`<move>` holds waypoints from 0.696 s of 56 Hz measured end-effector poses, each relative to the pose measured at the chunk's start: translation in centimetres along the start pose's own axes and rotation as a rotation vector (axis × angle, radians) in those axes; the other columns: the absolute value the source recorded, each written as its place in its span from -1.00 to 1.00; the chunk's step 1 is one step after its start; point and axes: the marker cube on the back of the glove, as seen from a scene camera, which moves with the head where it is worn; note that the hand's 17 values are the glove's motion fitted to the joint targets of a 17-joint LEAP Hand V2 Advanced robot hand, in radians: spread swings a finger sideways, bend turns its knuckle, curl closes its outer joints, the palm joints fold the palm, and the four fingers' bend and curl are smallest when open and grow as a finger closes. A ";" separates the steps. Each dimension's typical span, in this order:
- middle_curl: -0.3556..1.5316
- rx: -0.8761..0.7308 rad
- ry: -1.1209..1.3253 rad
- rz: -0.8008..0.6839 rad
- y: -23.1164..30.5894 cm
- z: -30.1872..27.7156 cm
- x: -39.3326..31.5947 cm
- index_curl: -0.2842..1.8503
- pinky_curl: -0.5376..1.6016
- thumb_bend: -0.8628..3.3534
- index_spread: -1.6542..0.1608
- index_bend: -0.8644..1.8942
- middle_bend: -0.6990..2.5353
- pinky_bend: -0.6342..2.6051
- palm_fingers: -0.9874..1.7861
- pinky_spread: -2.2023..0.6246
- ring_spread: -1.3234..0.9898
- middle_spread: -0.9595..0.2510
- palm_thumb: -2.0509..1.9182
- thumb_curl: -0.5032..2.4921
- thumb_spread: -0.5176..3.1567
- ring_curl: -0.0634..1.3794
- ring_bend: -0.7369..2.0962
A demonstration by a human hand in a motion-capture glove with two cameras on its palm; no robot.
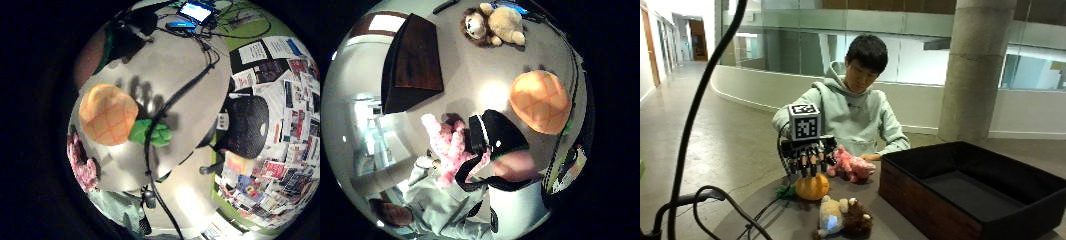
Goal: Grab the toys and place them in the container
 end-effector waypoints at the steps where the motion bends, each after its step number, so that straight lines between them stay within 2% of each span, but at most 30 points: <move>1: -0.27 0.001 -0.001 0.001 0.0 0.2 0.0 -0.52 -0.20 -0.59 0.54 -0.26 -0.43 -0.16 -0.28 0.56 0.07 0.58 0.07 -0.49 0.02 -0.61 -0.13; 6: -0.26 0.013 0.001 0.001 0.0 0.8 0.0 -0.51 -0.21 -0.59 0.54 -0.25 -0.42 -0.17 -0.25 0.56 0.06 0.58 0.07 -0.49 0.03 -0.60 -0.11; 12: -0.23 0.081 -0.010 -0.008 0.0 1.2 -0.1 -0.49 -0.22 -0.59 0.55 -0.23 -0.38 -0.19 -0.09 0.54 0.02 0.51 0.08 -0.48 0.04 -0.58 -0.03; 21: -0.11 0.236 -0.011 -0.028 -0.4 0.4 -0.3 -0.43 -0.21 -0.57 0.53 -0.14 -0.23 -0.17 0.44 0.38 -0.12 0.32 0.13 -0.47 0.09 -0.43 0.22; 26: 0.01 0.387 0.012 -0.030 -0.7 -0.5 -0.7 -0.33 -0.12 -0.53 0.48 0.00 -0.14 -0.06 0.56 0.32 -0.21 0.17 0.19 -0.45 0.16 -0.28 0.36; 39: 0.39 0.385 0.030 -0.045 -0.7 -2.1 -1.3 -0.01 0.09 -0.43 0.42 0.40 0.13 0.17 0.42 0.20 -0.37 -0.18 0.31 -0.38 0.17 0.05 0.61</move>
